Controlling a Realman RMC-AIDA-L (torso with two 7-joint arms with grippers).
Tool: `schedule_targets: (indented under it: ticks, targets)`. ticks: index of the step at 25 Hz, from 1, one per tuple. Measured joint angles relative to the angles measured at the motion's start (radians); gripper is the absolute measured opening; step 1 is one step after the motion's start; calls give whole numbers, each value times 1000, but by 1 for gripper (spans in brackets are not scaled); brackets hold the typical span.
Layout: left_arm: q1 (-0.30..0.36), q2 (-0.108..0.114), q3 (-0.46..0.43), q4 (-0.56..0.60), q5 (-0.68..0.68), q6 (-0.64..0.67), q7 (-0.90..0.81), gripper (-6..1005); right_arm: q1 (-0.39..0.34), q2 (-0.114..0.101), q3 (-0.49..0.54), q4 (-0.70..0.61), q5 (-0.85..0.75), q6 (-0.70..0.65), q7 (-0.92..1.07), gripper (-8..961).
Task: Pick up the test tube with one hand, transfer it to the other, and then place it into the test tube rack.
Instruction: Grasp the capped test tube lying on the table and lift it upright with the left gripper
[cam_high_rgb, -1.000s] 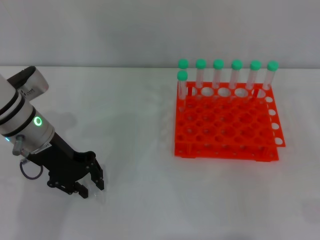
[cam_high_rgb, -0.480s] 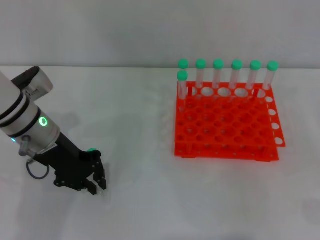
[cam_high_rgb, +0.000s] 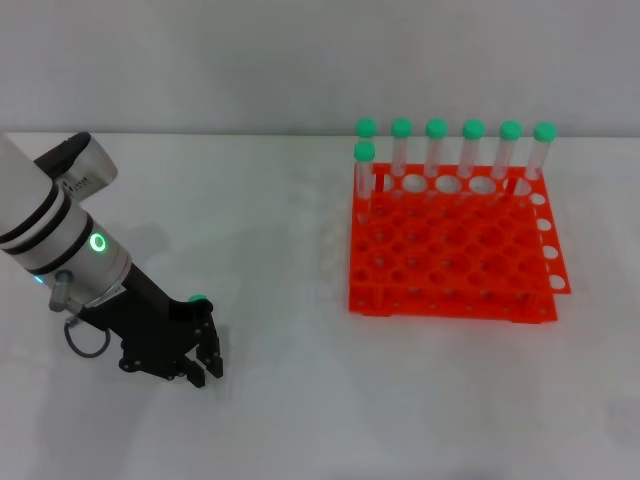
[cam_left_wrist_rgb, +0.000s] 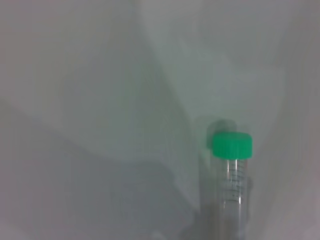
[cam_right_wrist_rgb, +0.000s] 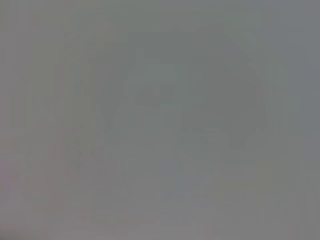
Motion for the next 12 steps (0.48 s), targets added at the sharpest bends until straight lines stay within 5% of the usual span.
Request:
schedule_targets:
  ticks: [12]
  targets:
    - [-13,17,0,-8,-9,-1,15,144,3,0,0,-1,0,1,-2,531]
